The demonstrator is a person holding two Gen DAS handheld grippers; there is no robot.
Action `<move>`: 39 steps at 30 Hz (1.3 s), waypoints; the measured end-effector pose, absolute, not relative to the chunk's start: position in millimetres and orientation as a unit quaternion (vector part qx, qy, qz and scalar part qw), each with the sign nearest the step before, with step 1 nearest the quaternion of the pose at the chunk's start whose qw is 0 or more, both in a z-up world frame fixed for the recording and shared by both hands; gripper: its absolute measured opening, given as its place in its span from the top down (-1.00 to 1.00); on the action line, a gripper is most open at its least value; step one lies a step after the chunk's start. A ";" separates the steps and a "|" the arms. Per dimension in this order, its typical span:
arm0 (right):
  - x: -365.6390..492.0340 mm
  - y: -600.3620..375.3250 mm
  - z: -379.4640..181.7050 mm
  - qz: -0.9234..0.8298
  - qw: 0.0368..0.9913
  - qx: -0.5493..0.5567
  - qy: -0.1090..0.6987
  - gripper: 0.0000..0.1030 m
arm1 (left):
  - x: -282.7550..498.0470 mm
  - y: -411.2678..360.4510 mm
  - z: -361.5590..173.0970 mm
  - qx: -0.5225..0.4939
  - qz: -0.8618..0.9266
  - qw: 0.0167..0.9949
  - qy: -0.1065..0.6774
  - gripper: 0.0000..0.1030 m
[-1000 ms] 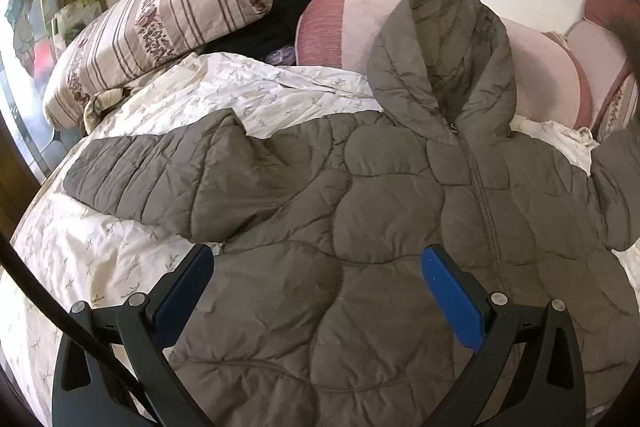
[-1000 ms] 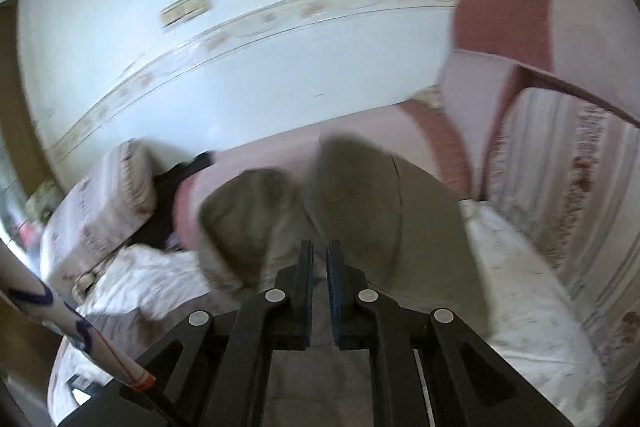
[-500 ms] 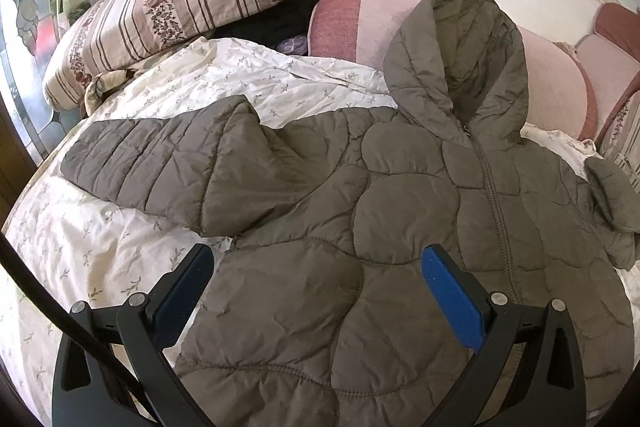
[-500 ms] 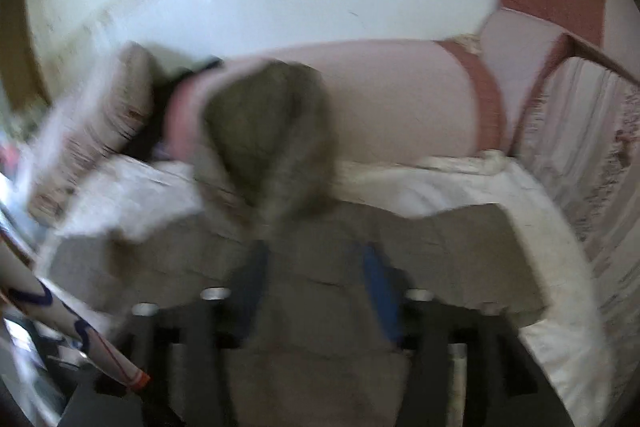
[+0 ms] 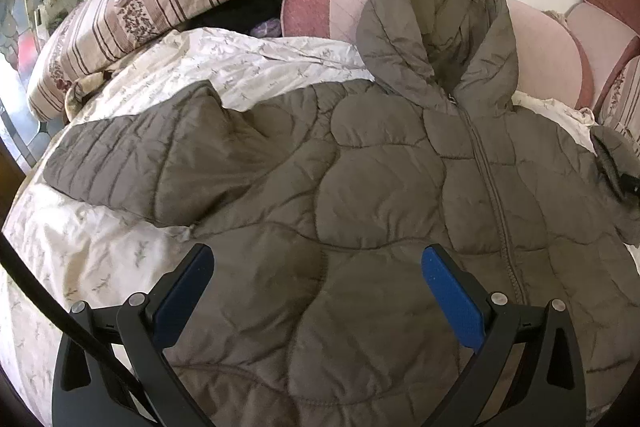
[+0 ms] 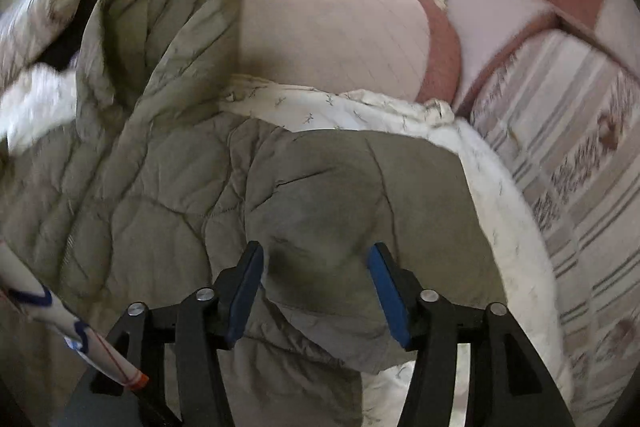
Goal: Fold large clothes
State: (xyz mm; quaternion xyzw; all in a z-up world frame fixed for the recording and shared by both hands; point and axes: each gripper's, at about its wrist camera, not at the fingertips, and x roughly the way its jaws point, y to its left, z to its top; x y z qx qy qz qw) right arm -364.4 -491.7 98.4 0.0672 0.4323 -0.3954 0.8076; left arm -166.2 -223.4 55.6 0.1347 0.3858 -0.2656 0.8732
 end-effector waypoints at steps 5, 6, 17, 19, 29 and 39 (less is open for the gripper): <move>-349.9 -472.8 84.5 -0.397 0.790 -0.041 0.465 -0.43 | -165.9 -230.4 48.7 0.143 -0.272 0.869 0.387 -1.00; -348.0 -472.7 80.6 -0.407 0.780 -0.059 0.472 -0.44 | -165.2 -231.2 48.1 0.141 -0.274 0.868 0.389 -1.00; -343.3 -489.5 111.9 -0.425 0.795 0.039 0.431 0.58 | -159.6 -223.0 55.5 0.118 -0.271 0.873 0.389 -1.00; -342.5 -479.3 133.2 -0.405 0.819 0.085 0.399 0.59 | -156.3 -218.9 58.3 0.110 -0.267 0.875 0.390 -1.00; -271.8 -352.4 144.8 -0.222 0.894 0.147 0.360 0.59 | -137.5 -192.2 67.1 0.068 -0.234 0.885 0.397 -1.00; -237.0 -338.8 93.2 -0.168 0.880 0.219 0.387 0.50 | -134.3 -189.4 71.0 0.063 -0.234 0.885 0.398 -1.00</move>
